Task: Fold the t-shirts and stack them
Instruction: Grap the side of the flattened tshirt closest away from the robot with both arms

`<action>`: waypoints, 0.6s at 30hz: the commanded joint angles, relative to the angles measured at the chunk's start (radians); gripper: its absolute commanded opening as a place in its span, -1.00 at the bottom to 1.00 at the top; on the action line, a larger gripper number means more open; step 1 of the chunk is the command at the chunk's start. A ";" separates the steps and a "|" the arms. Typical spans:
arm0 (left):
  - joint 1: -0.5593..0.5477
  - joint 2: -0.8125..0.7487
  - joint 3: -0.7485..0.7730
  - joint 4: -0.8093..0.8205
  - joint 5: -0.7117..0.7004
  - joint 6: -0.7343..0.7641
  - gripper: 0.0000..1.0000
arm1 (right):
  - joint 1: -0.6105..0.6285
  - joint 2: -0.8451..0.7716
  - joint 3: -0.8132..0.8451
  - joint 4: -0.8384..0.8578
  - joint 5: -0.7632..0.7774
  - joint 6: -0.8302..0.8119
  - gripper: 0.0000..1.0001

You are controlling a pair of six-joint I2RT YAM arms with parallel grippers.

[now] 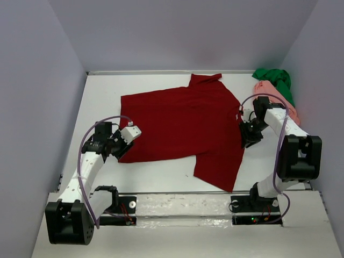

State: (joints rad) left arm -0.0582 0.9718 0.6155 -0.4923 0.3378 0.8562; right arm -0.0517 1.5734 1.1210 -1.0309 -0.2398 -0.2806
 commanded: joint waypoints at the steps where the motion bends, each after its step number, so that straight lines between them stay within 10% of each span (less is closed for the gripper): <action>1: -0.005 -0.044 -0.002 -0.022 -0.022 0.009 0.13 | 0.010 0.000 -0.030 -0.024 0.011 0.003 -0.32; 18: -0.005 -0.067 -0.025 -0.006 -0.037 -0.011 0.13 | 0.019 0.069 -0.098 0.015 0.079 -0.141 -0.21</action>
State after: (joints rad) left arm -0.0582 0.9070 0.5999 -0.4980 0.3096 0.8547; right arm -0.0456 1.6218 1.0275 -1.0370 -0.1848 -0.3790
